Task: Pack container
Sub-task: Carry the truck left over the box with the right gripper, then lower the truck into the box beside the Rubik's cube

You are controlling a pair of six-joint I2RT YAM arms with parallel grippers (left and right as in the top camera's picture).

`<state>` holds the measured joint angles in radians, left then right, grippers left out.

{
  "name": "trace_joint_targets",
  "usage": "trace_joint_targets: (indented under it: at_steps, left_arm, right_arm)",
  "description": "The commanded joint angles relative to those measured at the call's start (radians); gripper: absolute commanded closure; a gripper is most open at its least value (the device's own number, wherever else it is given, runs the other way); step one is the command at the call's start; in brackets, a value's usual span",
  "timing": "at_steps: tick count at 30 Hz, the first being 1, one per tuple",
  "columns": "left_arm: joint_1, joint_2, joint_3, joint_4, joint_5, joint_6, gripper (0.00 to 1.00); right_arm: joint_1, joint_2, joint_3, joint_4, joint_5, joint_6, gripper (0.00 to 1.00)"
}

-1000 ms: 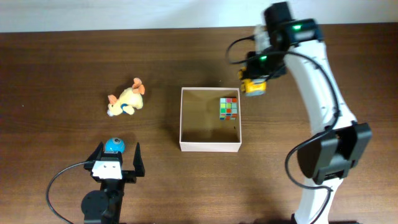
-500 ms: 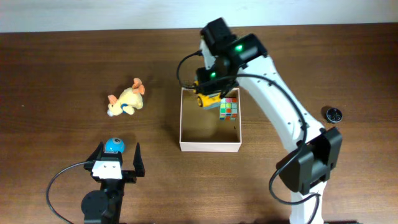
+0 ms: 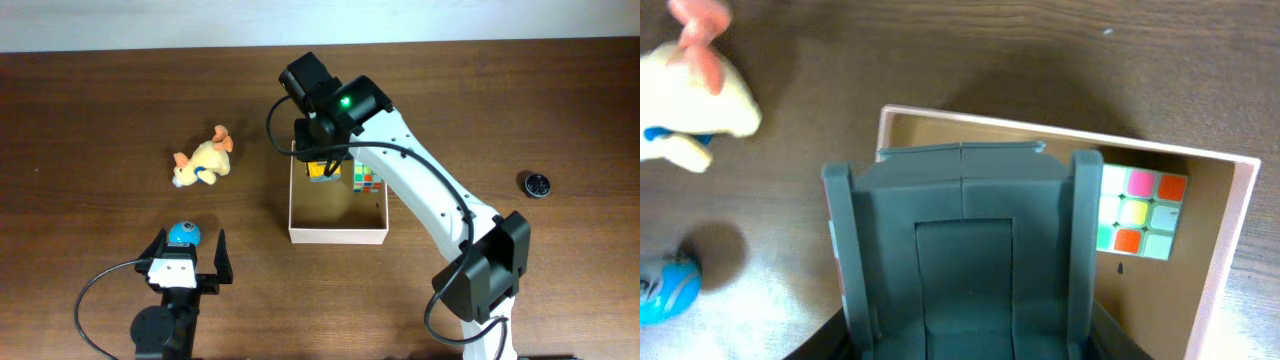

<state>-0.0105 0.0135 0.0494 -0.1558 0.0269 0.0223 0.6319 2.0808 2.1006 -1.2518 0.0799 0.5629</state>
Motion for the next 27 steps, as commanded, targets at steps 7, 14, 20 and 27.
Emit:
trace_joint_targets:
  at_steps: [7, 14, 20, 27]
  left_arm:
    - [0.005, -0.008, -0.007, 0.003, 0.004, 0.016, 0.01]
    - [0.005, -0.008, -0.007, 0.003, 0.004, 0.016, 0.01]
    - [0.005, -0.008, -0.007, 0.003, 0.004, 0.016, 0.01]
    - [0.005, -0.008, -0.007, 0.003, 0.004, 0.016, 0.01]
  right_arm:
    - [0.016, 0.009, -0.187, 0.121, 0.052, 0.126, 0.63]
    - [0.018, 0.009, -0.251, 0.210, 0.053, 0.126, 0.62]
    - [0.018, 0.009, -0.303, 0.299, 0.052, 0.126, 0.62]
    - [0.029, 0.009, -0.344, 0.356, 0.055, 0.127, 0.62]
